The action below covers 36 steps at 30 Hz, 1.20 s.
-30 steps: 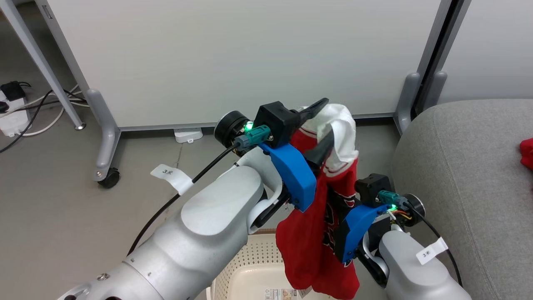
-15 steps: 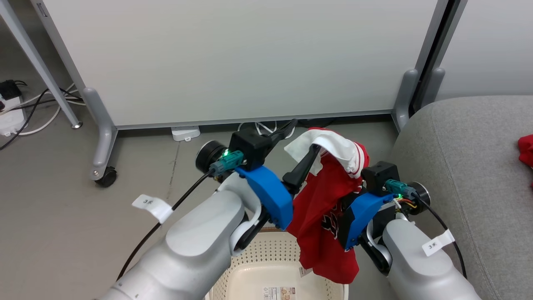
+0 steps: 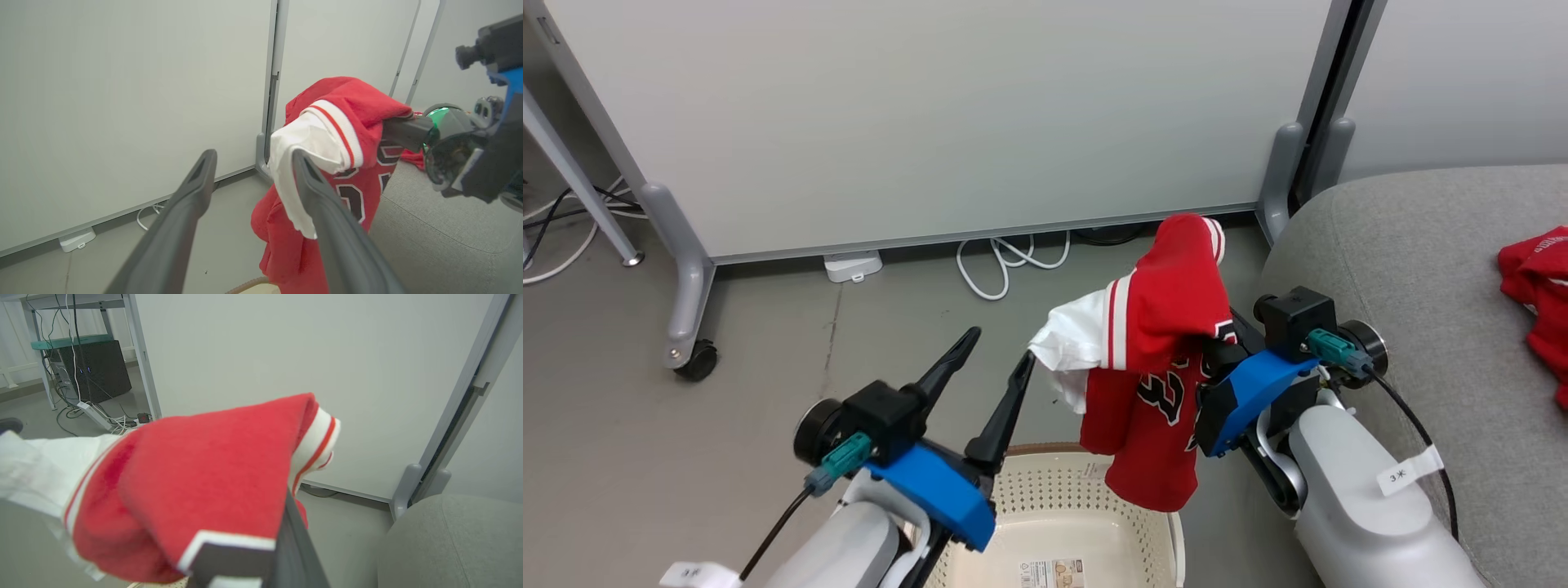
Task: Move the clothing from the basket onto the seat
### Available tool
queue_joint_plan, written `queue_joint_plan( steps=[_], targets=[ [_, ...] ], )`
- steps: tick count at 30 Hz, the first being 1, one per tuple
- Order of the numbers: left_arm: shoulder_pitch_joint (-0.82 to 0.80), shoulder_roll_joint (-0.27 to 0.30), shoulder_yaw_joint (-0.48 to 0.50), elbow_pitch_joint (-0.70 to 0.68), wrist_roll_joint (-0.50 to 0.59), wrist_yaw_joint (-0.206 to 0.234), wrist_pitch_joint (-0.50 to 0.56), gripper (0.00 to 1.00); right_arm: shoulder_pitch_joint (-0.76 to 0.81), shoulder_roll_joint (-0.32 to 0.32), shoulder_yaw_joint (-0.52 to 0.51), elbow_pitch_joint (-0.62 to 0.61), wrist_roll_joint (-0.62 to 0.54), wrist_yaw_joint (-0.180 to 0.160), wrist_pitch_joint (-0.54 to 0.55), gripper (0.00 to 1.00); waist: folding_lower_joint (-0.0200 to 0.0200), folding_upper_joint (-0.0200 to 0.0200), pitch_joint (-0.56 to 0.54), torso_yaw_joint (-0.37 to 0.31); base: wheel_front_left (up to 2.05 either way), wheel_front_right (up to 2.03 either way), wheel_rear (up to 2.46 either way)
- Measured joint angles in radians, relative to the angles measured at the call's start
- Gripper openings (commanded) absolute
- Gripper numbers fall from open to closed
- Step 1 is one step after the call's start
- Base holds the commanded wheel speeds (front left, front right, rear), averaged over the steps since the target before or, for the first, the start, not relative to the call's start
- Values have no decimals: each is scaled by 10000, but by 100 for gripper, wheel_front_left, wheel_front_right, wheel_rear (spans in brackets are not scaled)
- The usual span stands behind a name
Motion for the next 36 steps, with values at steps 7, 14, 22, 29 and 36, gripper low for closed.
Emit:
queue_joint_plan(
  steps=[7, 14, 22, 29, 36],
  targets=[
    [1728, 148, 1498, -984, 1166, -104, -2, 100, 749, -198, -458, -1133, -276, 0, 458, 0, 0, 0, 41, -306, 0, 0, 0],
    [2967, -265, 3103, -1486, 2094, -151, -2, 100, 1436, -192, -838, -2305, -449, 0, 995, 0, 0, 0, 29, -717, 0, 0, 0],
    [3930, -736, 4445, -1910, 2895, -290, -2, 100, 1901, -117, -867, -3304, -525, 0, 1473, 0, 0, 0, 93, -1490, 0, 0, 0],
    [4014, -974, 4840, -1923, 3264, -353, -2, 100, 2059, -82, -934, -3833, -548, 0, 1710, 0, 0, 0, 302, -2262, 0, 0, 0],
    [3896, -970, 4817, -1885, 3344, -372, -2, 100, 2200, -27, -848, -4167, -399, 0, 1778, 0, 0, 0, 582, -3060, 0, 0, 0]
  ],
)
